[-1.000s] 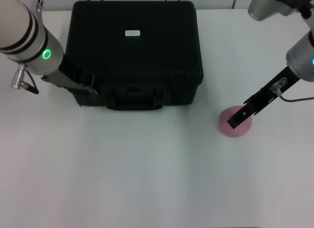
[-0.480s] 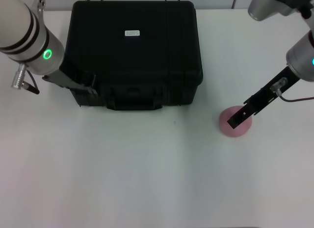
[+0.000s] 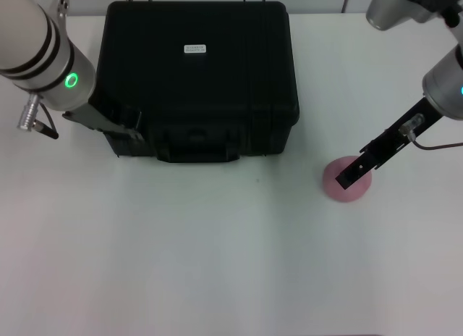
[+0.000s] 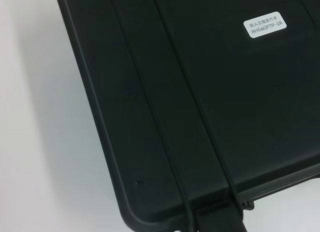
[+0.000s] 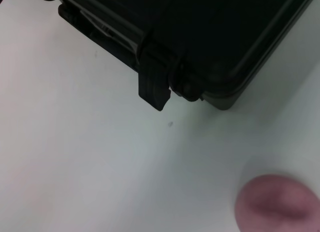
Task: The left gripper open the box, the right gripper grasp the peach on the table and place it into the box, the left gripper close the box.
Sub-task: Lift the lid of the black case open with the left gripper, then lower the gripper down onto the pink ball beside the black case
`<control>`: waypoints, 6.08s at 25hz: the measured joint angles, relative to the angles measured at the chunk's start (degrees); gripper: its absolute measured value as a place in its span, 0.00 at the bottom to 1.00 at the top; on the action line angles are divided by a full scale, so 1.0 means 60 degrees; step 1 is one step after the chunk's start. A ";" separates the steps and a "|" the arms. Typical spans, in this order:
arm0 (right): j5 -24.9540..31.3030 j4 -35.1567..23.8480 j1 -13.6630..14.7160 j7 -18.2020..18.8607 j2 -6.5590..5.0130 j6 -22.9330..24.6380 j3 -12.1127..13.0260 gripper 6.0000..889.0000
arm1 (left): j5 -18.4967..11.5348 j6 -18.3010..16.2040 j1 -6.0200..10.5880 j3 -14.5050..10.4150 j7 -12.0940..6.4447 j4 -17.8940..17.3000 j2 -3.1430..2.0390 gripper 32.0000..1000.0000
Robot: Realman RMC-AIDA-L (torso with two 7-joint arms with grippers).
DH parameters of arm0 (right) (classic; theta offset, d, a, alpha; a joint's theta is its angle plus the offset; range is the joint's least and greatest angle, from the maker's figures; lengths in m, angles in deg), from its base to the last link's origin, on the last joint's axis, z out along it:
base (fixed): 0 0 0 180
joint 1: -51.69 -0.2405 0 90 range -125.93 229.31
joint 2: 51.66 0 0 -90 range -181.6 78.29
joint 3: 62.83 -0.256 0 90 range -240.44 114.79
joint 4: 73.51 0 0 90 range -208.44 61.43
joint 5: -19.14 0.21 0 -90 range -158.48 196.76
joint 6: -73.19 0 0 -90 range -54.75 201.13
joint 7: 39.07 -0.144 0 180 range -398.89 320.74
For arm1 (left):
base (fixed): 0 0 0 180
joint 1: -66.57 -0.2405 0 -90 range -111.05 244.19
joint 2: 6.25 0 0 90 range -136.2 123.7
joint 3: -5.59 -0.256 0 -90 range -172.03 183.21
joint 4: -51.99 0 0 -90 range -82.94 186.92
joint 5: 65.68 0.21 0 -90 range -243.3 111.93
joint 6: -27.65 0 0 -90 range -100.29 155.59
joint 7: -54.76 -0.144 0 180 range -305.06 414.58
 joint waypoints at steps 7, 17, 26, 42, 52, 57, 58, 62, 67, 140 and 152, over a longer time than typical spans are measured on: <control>0.0000 0.0067 0.0000 0.0003 -0.0004 -0.0012 0.0000 0.93 | -0.0033 -0.0098 0.0113 -0.0004 -0.0003 -0.0030 -0.0001 0.39; 0.0000 0.0244 -0.0028 0.0025 -0.0005 -0.0039 0.0000 0.93 | 0.0025 -0.0439 0.0164 -0.0003 0.0050 -0.0470 0.0000 0.39; 0.0000 0.0250 -0.0044 0.0029 -0.0004 -0.0039 0.0000 0.93 | 0.0052 -0.0629 0.0160 0.0162 0.0003 -0.0849 -0.0022 0.39; -0.0025 0.0249 -0.0044 0.0025 -0.0003 -0.0038 0.0000 0.93 | 0.0297 -0.0997 0.0343 0.0605 -0.0101 -0.1455 -0.0054 0.39; -0.0030 0.0249 -0.0044 0.0019 -0.0003 -0.0038 0.0000 0.93 | 0.0427 -0.1124 0.0426 0.0755 -0.0140 -0.1775 -0.0050 0.39; -0.0030 0.0249 -0.0044 0.0016 -0.0003 -0.0045 0.0000 0.93 | 0.0437 -0.1197 0.0449 0.0935 -0.0160 -0.1981 -0.0050 0.39; -0.0030 0.0249 -0.0044 0.0015 -0.0004 -0.0055 0.0000 0.93 | 0.0438 -0.1235 0.0473 0.1004 -0.0195 -0.2034 -0.0049 0.39; -0.0030 0.0249 -0.0044 0.0013 -0.0004 -0.0094 0.0000 0.93 | 0.0505 -0.1327 0.0571 0.1166 -0.0277 -0.2119 -0.0046 0.39; -0.0030 0.0249 -0.0044 0.0014 -0.0003 -0.0097 0.0000 0.93 | 0.0579 -0.1404 0.0764 0.1202 -0.0279 -0.2230 -0.0056 0.39; -0.0024 0.1075 -0.0454 0.0219 -0.0123 -0.1852 0.0000 0.93 | 0.0991 -0.1446 0.1481 0.2428 -0.0896 -0.2659 -0.0028 0.39; -0.0028 0.2373 -0.0718 0.0674 -0.0121 -0.3232 0.0907 0.93 | 0.0971 -0.1476 0.1484 0.2419 -0.0896 -0.2676 -0.0029 0.39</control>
